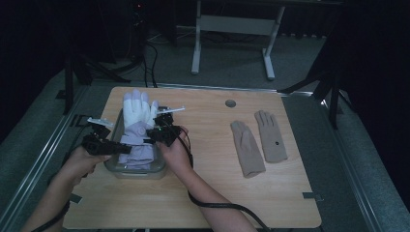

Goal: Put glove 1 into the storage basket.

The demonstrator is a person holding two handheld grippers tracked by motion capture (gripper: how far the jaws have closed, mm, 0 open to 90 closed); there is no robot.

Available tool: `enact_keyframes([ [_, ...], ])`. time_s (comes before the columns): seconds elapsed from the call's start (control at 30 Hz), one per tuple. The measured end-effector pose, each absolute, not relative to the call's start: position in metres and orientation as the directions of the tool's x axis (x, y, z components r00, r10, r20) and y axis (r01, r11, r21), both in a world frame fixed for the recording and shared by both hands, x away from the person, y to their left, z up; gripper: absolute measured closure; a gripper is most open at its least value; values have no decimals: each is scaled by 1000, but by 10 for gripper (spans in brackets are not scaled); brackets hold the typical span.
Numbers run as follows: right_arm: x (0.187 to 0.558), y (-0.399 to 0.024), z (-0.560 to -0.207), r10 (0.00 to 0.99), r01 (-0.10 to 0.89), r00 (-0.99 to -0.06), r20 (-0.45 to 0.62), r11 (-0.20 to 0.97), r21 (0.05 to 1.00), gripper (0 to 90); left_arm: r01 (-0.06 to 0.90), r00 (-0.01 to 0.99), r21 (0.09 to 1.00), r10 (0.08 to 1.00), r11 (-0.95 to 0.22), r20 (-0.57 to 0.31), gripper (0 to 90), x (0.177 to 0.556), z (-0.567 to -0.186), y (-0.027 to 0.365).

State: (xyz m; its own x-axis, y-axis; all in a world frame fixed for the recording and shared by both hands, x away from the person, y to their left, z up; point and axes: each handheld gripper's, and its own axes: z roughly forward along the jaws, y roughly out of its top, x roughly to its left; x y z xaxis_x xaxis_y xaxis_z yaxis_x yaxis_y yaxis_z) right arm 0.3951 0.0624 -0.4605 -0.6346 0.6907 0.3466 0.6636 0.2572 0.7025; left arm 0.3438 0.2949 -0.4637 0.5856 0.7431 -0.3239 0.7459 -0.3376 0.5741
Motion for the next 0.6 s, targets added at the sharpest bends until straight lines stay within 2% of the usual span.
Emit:
enact_keyframes([
  [0.2, 397, 62, -477, 711, 697, -615, 342, 287, 657, 792, 758, 586, 539, 748, -369, -312, 724, 346, -477, 287],
  [0.37, 394, 64, -481, 730, 707, -600, 326, 293, 644, 793, 750, 597, 507, 765, -425, -243, 676, 345, -478, 277],
  [0.53, 392, 66, -481, 747, 715, -594, 298, 320, 622, 792, 740, 611, 481, 768, -470, -191, 576, 343, -480, 267],
  [0.6, 392, 67, -482, 752, 719, -594, 286, 337, 607, 792, 734, 609, 494, 774, -466, -175, 500, 341, -480, 265],
])
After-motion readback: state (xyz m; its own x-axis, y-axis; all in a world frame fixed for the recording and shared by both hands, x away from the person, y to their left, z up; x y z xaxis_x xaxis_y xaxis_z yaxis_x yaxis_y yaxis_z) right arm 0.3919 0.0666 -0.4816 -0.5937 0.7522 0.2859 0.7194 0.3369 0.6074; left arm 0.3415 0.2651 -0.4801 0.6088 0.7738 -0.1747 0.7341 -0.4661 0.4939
